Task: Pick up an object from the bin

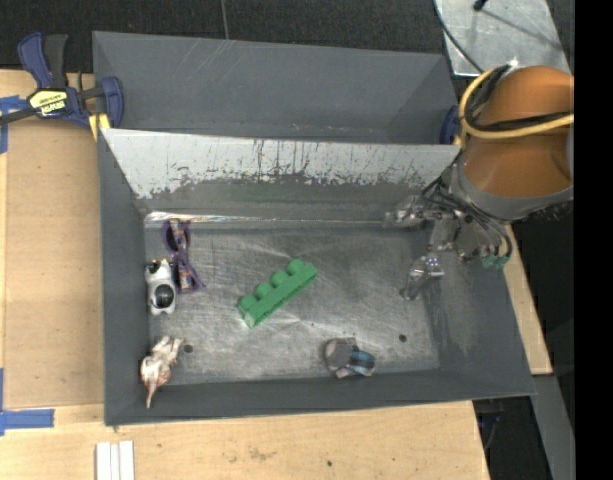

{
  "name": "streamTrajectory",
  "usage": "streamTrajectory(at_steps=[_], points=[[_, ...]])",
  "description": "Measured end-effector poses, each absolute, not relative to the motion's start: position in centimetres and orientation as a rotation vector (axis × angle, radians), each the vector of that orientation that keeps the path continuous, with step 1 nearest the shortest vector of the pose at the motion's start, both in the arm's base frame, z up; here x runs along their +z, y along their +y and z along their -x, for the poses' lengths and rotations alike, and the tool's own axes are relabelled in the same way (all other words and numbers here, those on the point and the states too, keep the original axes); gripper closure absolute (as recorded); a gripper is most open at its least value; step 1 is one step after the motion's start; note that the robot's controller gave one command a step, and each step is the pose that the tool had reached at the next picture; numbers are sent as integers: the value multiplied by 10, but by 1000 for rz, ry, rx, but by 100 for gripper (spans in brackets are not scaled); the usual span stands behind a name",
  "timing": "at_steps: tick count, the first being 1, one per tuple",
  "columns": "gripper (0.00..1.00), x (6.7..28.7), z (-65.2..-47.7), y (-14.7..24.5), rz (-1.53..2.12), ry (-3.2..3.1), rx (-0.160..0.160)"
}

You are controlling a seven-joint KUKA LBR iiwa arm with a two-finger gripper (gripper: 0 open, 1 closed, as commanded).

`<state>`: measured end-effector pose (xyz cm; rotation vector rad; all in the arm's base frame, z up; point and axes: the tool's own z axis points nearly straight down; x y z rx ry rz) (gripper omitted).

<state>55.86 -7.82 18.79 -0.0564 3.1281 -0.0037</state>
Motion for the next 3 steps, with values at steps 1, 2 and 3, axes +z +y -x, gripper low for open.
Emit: streamTrajectory(at_steps=[1, 2, 3], points=[[0, 155, -527, -68, 309, 3126, 0], [0, 125, -543, -63, 366, 3114, -2], [0, 116, -538, -19, 148, 3137, -3]])
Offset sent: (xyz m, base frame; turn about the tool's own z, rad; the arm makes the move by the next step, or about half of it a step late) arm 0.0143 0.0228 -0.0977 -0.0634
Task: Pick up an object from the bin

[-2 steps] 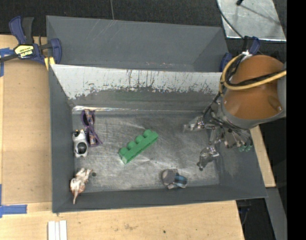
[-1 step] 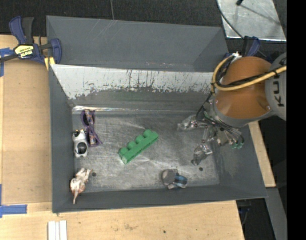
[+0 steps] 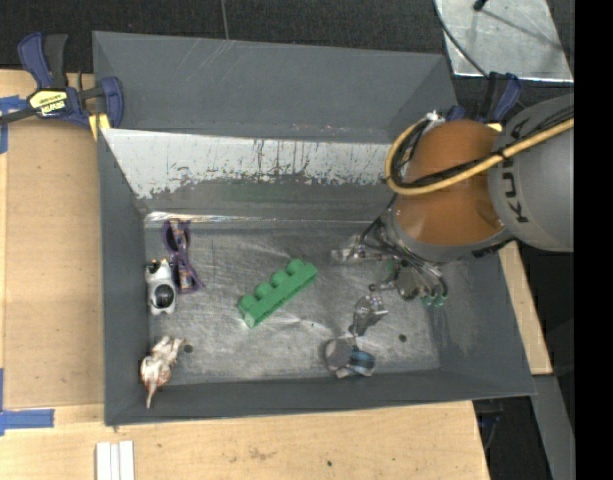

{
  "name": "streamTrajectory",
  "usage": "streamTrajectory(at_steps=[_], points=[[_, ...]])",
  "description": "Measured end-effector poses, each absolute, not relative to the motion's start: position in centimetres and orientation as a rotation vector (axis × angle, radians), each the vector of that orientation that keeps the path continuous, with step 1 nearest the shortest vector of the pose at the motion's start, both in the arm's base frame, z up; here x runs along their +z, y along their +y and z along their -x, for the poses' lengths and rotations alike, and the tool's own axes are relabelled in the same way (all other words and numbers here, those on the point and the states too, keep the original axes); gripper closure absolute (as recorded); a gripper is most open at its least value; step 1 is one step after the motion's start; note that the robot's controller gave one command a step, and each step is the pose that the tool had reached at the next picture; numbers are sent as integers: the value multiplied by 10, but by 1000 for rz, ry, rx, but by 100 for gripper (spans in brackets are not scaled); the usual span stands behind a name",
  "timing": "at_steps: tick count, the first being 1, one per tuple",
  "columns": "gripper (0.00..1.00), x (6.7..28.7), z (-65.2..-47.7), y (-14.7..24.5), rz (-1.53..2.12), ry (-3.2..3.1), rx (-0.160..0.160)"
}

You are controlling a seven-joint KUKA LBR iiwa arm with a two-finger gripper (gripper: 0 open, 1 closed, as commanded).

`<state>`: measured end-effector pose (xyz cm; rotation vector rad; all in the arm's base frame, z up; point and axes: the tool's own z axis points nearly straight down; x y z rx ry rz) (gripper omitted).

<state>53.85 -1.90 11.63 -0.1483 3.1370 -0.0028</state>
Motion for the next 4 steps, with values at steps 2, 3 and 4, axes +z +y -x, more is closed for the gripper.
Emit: streamTrajectory(at_steps=[2, 3, 4], points=[[0, 108, -528, 36, 513, 3091, -2], [0, 97, -530, 53, 526, 3078, 1], [100, 99, -504, 39, 1172, 2880, -8]])
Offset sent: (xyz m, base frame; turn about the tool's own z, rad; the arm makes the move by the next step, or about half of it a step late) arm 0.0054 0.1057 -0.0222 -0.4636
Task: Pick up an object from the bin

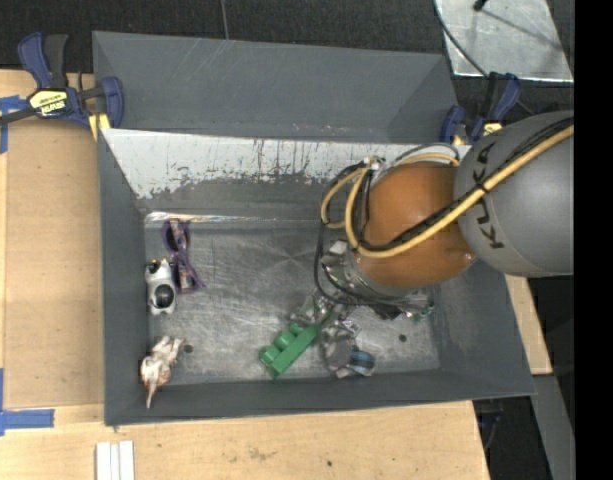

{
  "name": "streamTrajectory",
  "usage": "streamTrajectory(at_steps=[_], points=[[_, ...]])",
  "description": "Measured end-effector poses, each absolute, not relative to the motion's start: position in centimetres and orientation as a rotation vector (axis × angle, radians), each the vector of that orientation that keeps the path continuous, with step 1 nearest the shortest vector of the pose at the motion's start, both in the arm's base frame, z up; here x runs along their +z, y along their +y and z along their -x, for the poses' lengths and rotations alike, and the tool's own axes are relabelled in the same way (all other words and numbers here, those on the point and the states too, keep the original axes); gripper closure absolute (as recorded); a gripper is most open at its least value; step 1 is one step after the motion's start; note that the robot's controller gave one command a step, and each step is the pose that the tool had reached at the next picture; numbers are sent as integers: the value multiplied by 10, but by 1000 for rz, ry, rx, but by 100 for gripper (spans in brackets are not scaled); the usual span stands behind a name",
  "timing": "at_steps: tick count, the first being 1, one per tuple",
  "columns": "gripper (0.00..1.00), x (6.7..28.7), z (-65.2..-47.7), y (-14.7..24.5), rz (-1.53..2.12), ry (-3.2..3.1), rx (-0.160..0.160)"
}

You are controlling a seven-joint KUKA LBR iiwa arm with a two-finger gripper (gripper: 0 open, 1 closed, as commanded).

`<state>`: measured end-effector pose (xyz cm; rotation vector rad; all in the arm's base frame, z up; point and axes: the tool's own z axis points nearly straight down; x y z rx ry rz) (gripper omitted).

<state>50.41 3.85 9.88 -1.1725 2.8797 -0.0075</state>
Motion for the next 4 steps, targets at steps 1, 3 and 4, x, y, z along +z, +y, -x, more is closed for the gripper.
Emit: streamTrajectory(at_steps=[1, 3, 4], points=[[100, 99, -504, 39, 1172, 2880, -8], [100, 128, -510, 3, 1178, 2897, -7], [0, 77, -493, 55, 1203, 2889, -4]])
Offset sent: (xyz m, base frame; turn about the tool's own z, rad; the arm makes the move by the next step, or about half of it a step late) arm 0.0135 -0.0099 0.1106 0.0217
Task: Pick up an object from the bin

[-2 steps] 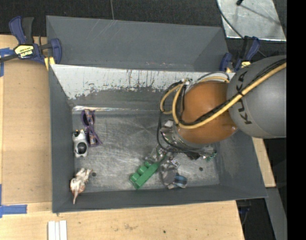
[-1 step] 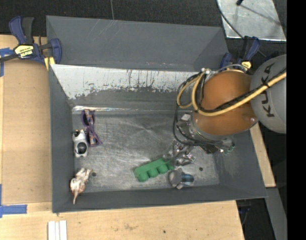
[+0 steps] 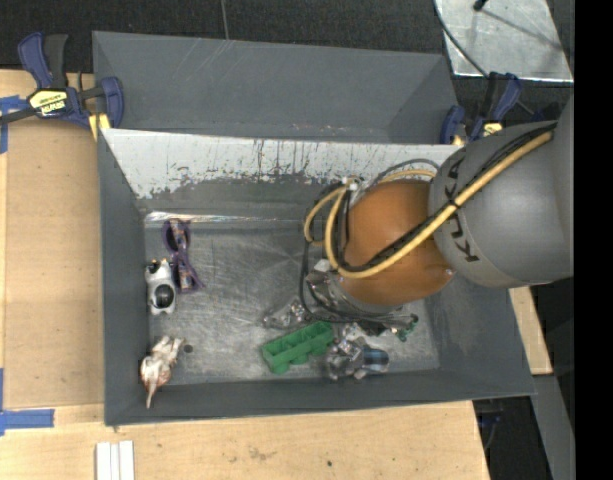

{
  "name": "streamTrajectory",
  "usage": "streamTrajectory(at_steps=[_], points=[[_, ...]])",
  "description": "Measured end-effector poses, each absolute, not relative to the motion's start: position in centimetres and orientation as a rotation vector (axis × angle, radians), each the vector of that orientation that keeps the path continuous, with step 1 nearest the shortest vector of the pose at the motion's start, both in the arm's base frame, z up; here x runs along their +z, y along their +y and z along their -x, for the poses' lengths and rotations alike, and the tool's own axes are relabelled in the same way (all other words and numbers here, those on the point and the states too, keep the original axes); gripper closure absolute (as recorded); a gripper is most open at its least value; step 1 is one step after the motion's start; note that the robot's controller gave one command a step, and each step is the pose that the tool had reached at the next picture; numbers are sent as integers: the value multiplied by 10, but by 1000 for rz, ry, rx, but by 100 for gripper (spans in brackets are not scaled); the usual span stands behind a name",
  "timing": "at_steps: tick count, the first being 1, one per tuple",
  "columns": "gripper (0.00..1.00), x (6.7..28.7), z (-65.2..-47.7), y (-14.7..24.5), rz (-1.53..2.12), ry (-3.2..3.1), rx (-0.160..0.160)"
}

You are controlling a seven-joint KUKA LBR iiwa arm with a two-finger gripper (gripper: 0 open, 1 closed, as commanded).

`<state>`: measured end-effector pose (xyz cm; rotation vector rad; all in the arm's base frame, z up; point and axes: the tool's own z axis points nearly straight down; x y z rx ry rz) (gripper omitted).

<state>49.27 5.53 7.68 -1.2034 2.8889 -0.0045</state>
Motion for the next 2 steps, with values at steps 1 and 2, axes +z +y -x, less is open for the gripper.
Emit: streamTrajectory(at_steps=[1, 2], points=[[100, 76, -492, 56, 1205, 2889, -1], [100, 76, -492, 56, 1205, 2889, -1]])
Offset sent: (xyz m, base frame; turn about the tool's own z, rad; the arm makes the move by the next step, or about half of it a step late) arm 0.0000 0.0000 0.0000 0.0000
